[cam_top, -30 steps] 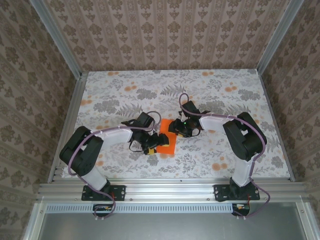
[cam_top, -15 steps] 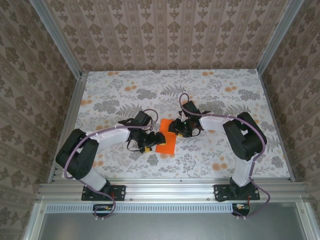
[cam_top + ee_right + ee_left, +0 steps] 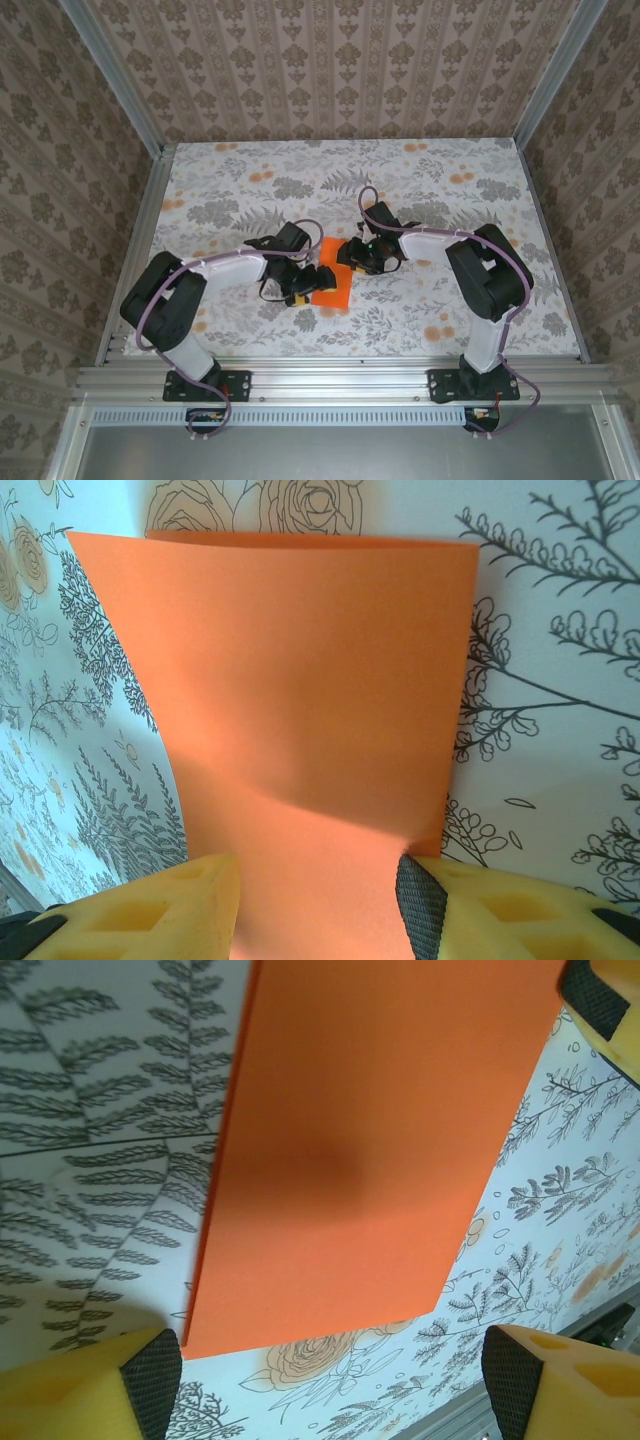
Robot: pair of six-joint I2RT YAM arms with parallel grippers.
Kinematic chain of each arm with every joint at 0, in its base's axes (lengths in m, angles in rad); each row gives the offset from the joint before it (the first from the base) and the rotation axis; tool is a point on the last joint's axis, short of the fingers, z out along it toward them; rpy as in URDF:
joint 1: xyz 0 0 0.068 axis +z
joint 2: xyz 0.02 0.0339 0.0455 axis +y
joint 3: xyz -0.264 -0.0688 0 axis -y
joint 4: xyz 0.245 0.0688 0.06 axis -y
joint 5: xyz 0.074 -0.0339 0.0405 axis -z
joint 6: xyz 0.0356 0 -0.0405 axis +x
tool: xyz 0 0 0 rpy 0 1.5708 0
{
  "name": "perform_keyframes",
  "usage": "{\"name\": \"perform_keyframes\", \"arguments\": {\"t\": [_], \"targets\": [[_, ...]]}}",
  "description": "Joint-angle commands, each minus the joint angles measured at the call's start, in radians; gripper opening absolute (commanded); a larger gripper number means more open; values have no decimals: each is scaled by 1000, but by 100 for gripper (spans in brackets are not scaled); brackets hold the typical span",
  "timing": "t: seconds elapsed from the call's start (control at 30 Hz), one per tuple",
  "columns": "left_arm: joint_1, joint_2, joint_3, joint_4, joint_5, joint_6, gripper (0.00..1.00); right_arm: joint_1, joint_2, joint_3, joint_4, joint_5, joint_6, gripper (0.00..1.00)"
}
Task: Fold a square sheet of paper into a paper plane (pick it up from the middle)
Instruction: Fold the triangle a second time at the center of the table.
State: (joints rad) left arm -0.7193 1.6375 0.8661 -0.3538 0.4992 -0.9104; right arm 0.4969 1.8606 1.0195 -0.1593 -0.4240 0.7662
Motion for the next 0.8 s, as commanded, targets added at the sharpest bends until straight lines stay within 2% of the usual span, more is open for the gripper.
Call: {"name": "perform_keyframes", "arguments": {"t": [0.0,0.27,0.47,0.77], "targets": [[-11,19,28,0,28,28,82,1,99,-58,-76,83,10,51],[-8,1,7,80,67,-10,79,0,100,-57,-75,82,10,51],[-4,-20,32,-79,-74,31,80,0,107,-57,-73,82,10,51],[-10,13,45,-62,-37,33,81,0,116,-58,-72,86,11,51]]}}
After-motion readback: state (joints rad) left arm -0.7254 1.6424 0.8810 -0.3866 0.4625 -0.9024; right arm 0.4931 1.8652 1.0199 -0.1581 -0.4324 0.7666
